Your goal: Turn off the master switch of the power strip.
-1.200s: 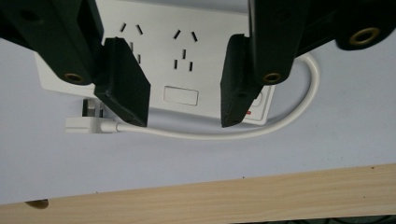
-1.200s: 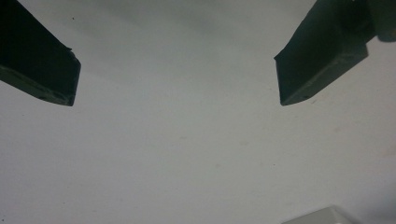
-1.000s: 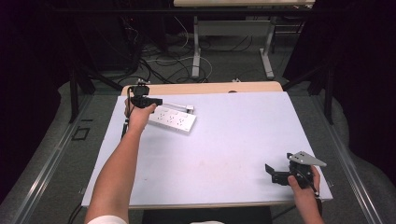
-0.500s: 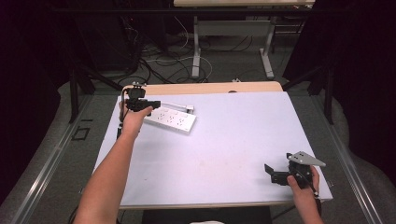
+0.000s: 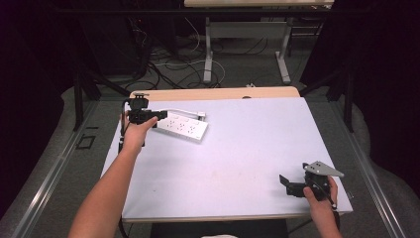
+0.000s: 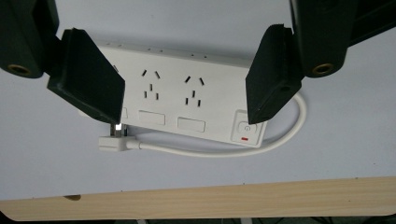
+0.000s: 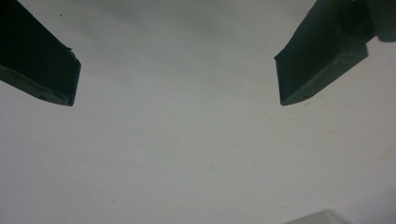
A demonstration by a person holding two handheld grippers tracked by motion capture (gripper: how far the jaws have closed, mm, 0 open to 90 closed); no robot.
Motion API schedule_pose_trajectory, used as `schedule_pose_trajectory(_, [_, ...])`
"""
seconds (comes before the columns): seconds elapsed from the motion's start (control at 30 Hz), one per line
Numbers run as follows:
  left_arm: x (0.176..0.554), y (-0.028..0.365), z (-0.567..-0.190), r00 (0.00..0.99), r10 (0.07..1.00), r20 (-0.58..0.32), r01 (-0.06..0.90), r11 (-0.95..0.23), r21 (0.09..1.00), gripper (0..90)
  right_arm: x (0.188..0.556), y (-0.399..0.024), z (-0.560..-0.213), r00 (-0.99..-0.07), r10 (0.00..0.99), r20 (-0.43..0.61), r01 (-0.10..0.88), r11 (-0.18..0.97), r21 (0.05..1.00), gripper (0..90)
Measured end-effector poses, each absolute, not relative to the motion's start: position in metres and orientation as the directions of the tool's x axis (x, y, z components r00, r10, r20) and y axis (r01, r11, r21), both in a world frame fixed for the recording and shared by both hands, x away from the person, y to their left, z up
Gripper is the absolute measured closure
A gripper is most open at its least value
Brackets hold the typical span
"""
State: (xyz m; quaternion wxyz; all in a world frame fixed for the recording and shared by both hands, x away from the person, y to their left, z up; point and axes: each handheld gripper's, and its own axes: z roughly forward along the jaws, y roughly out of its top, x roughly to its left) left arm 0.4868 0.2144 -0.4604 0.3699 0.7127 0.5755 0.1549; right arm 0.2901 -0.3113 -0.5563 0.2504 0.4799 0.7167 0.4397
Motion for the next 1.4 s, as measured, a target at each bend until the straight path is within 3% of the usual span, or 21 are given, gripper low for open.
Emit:
schedule_pose_trajectory(0.33, [0.468,0.215,-0.459,0.342,0.911,-0.229,0.694,-0.081,0.715,13.8,0.290,-0.311,-0.557,-0.417,0.907,0.064,0.470,0.154,0.869,0.0])
schedule_pose_trajectory(0.47, [0.461,0.213,-0.456,0.369,0.897,-0.243,0.681,-0.083,0.728,0.8,0.291,-0.311,-0.557,-0.419,0.906,0.053,0.461,0.162,0.873,0.0])
schedule_pose_trajectory(1.4, [0.398,0.195,-0.458,0.492,0.838,-0.234,0.619,-0.148,0.772,0.7,0.289,-0.309,-0.556,-0.422,0.905,0.055,0.474,0.169,0.864,0.0])
